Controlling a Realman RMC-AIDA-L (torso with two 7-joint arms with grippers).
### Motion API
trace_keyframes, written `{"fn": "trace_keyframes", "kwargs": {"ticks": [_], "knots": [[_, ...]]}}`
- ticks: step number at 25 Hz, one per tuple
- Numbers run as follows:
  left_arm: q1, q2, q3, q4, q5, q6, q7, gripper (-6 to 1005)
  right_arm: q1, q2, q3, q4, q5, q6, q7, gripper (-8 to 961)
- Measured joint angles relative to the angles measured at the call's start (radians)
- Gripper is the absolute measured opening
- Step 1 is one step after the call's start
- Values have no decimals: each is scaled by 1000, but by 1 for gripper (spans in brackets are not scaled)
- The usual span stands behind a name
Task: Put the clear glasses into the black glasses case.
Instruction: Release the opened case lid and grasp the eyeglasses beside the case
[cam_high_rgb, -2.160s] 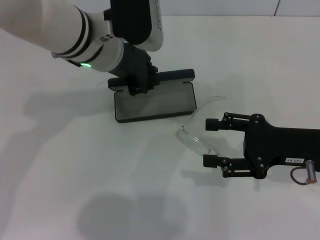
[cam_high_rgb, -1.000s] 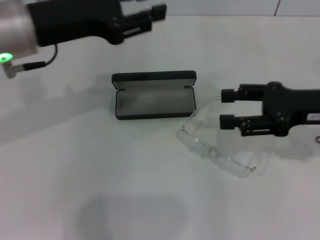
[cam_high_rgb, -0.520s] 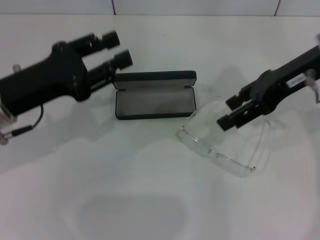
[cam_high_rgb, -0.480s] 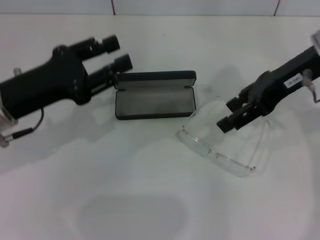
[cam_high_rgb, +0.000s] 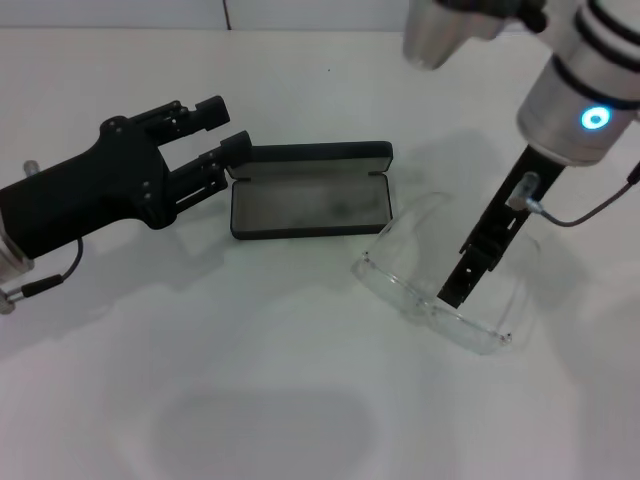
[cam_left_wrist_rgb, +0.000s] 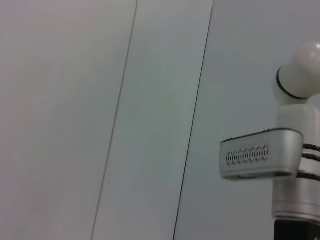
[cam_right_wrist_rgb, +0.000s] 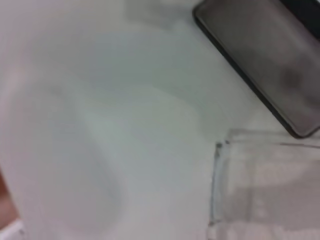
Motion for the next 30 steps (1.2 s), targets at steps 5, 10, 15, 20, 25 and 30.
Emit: {"fn": "trace_keyframes", "kwargs": {"ticks": [5,10,15,20,25,30], "knots": [[-9,0,-1,-2,7,-6,8,523,26,2,-103,12,-4,57,67,698],[-25,-1,-1,-12,8,-9,39,523,36,2,-191,28,19,153,111,689],[-65,0,-1,-63,8,-39,44,524,37,1,-239,51,54,193,123,680],[-74,0,-1,-70,9,-57,53,524,37,1,-277,94,89,246,125,670],[-77,0,-1,-70,9,-63,60,524,38,1,-332,140,137,310,125,661],[-85,-2,1,-78,9,-71,65,524,39,1,-377,168,163,358,126,652]]}}
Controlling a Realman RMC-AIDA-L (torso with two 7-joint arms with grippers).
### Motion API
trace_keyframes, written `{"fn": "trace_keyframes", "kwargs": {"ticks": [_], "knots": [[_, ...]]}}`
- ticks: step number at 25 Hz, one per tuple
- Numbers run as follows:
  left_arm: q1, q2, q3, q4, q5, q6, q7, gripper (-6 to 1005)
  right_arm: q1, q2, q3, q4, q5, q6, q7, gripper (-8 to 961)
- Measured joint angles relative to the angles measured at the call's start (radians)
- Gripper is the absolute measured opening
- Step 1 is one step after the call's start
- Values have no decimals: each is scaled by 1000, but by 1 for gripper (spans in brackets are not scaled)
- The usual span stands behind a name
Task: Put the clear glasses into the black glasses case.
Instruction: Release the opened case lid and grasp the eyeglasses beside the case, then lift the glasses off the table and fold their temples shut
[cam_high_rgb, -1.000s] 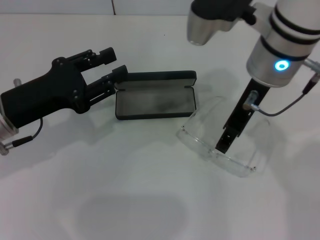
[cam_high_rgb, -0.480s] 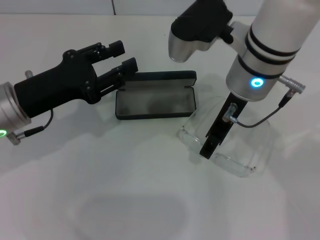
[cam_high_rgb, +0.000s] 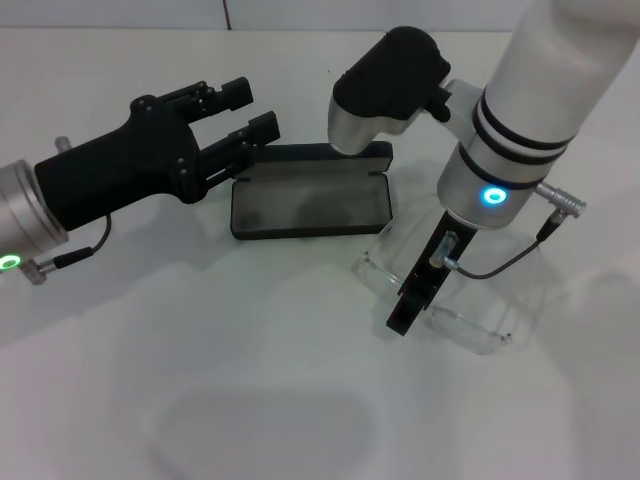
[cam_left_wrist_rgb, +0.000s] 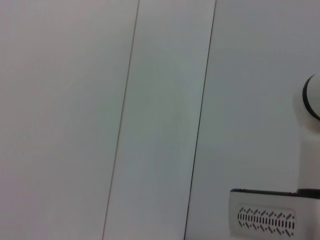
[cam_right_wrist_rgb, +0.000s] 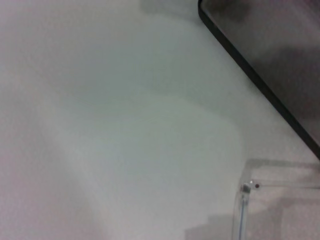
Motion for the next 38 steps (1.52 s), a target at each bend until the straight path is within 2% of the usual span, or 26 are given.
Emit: {"fn": "trace_keyframes", "kwargs": {"ticks": [14,19,25,29,32,38], "knots": [[1,-1,-2,-3,0,0,1,524,11,0,-47,18,5,-6,-53,626],[5,-2,-2,-3,0,1,1,524,11,0,-57,8,0,-5,-54,379],[9,-2,-2,-3,0,1,1,523,13,0,-46,7,-8,-7,-45,163],[10,-2,-2,-3,-8,1,1,522,12,-1,-44,-7,-15,-18,-40,144],[18,-1,-4,2,-13,6,-5,522,-9,-2,-1,-72,-51,-55,-38,136],[16,0,-4,5,-36,10,-6,521,-130,-3,162,-347,-162,-236,-15,127]]}}
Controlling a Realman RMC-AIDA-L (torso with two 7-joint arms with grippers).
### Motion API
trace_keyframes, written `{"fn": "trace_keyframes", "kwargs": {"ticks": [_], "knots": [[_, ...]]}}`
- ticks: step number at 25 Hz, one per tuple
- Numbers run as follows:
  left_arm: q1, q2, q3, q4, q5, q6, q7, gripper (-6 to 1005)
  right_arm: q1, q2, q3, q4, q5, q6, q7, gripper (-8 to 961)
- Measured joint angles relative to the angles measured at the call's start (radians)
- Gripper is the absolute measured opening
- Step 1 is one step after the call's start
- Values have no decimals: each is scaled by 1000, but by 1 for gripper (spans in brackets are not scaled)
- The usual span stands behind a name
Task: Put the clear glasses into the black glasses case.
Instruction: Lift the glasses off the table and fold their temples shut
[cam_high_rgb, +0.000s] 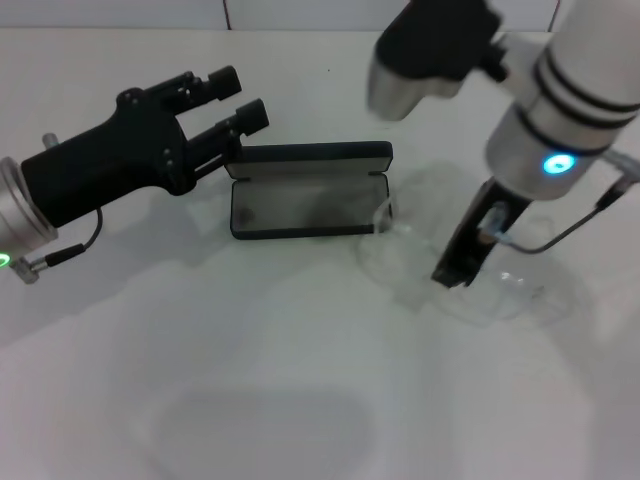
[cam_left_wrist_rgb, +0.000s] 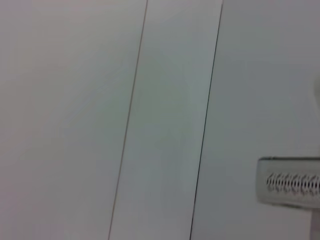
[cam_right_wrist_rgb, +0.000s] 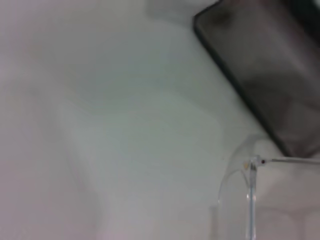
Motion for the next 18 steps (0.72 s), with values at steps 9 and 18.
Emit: {"fn": "trace_keyframes", "kwargs": {"ticks": [9,18], "knots": [[-8,0,-11,0,-50,-1,-23,520,-113,-6,124,-253,-60,-92,-6,115],[-21,0,-12,36,-96,3,-70,436,-306,-1,272,-434,140,21,-218,114]]}}
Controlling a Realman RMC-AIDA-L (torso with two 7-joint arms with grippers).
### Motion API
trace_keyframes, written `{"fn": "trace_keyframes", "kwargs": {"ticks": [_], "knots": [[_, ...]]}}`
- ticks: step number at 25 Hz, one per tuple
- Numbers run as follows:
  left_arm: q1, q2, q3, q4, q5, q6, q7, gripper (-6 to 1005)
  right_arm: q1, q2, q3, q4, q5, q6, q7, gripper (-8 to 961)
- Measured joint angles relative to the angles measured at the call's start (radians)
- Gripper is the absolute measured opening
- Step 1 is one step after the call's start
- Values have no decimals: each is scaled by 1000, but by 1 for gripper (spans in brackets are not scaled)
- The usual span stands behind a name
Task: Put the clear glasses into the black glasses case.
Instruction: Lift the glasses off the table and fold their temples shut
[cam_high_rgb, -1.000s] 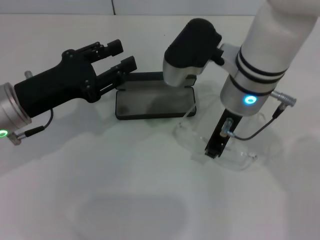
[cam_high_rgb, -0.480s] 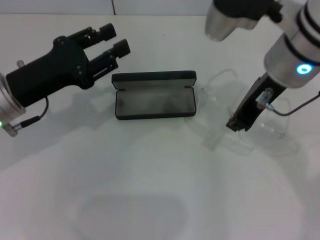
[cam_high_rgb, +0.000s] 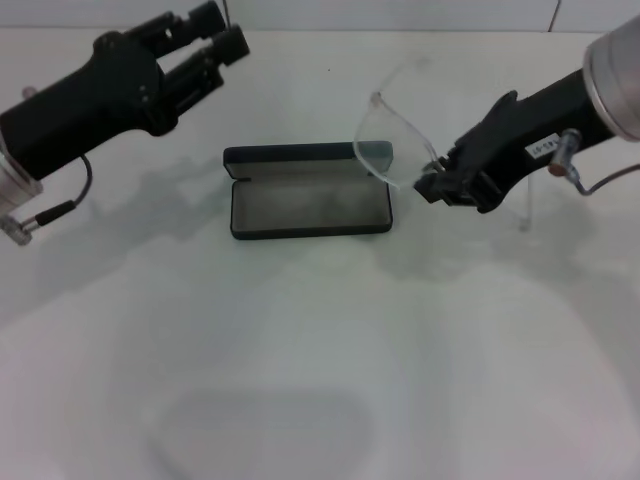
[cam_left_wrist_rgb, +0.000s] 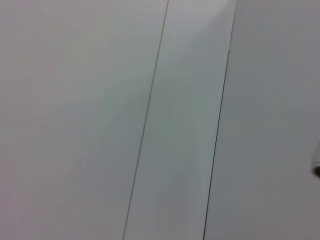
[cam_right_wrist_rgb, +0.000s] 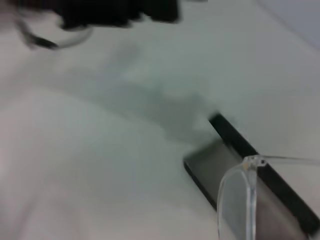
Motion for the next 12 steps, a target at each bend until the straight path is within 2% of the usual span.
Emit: {"fn": "trace_keyframes", "kwargs": {"ticks": [3,6,12], "knots": [[-3,0,1,5,-49,19,-4,394,-69,2,24,2,99,58,-136,114],[-11,3,1,27,-72,33,-65,339,-130,3,31,61,217,111,-327,114],[-18,0,11,116,-67,38,-144,178,-219,-2,34,357,633,176,-837,113]]}}
